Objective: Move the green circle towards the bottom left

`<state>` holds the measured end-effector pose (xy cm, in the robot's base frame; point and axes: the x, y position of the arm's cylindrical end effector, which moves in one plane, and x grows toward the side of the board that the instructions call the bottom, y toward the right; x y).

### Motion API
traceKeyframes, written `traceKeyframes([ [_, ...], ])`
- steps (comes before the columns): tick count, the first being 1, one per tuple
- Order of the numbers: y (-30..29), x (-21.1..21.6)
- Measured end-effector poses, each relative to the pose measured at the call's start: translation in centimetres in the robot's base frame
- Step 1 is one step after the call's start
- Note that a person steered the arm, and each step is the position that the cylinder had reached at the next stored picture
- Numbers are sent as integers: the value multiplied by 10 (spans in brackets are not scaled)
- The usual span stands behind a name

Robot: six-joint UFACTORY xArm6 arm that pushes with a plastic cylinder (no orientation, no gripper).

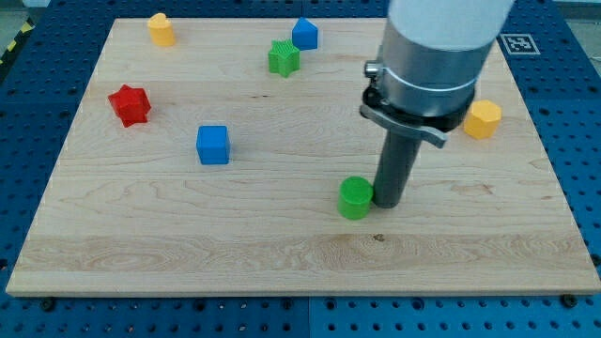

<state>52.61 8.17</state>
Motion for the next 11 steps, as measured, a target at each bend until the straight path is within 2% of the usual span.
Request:
traceKeyframes([
  [5,-98,0],
  [7,-107,28],
  [11,-178,35],
])
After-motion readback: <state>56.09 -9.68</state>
